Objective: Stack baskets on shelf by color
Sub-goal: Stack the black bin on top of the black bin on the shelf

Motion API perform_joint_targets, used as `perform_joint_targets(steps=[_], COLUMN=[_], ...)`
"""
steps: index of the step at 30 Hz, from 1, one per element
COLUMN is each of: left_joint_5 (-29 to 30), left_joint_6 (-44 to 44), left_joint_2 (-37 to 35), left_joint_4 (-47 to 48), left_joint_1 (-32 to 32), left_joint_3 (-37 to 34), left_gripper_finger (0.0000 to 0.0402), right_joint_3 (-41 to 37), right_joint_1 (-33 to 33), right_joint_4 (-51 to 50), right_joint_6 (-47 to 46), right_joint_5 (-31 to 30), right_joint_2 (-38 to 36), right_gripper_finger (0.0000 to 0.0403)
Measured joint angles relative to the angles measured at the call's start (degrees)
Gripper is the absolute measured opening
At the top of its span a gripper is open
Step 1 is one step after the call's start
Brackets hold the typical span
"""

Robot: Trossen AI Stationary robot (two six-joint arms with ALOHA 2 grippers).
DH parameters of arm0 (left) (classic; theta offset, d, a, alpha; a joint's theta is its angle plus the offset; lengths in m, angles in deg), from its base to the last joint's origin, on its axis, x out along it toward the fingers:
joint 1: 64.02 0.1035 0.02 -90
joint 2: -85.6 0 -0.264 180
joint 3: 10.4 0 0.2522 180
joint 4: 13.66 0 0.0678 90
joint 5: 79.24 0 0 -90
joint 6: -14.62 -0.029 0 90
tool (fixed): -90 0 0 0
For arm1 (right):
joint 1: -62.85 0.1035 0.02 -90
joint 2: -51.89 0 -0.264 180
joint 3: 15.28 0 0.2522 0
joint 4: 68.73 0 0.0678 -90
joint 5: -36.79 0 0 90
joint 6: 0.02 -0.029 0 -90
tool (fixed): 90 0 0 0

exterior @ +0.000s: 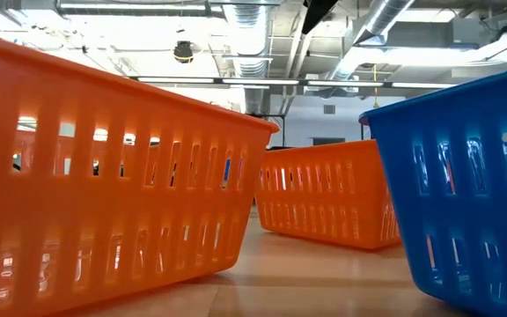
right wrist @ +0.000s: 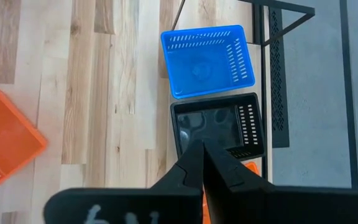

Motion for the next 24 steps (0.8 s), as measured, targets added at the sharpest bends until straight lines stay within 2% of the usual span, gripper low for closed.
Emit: perform_joint_targets(steps=[6, 10, 15, 20, 24], left_joint_5=[-0.9, -1.4, -0.6, -0.5, -1.0], left_joint_6=[2.0, 5.6, 5.7, 7.3, 11.4], left_joint_2=[0.0, 0.0, 0.0, 0.0, -0.2], left_joint_4=[-6.6, -7.3, -9.4, -22.3, -33.2], left_joint_1=[-0.1, -0.1, 0.0, 0.0, 0.0], left_joint_3=[-5.4, -8.1, -9.8, -14.5, -18.6], left_gripper_finger=[0.0171, 0.0171, 0.0171, 0.0164, 0.0136], right_joint_3=[0.0, 0.0, 0.0, 0.0, 0.0], right_joint_1=[0.0, 0.0, 0.0, 0.0, 0.0], right_joint_4=[0.0, 0.0, 0.0, 0.0, 0.0], right_joint_6=[0.0, -0.1, -0.1, -0.2, -0.4], right_joint_5=[0.3, 1.6, 1.8, 1.8, 1.9], right_joint_2=[0.0, 0.0, 0.0, 0.0, 0.0], right_gripper_finger=[0.0016, 0.0019, 0.0017, 0.0016, 0.0018])
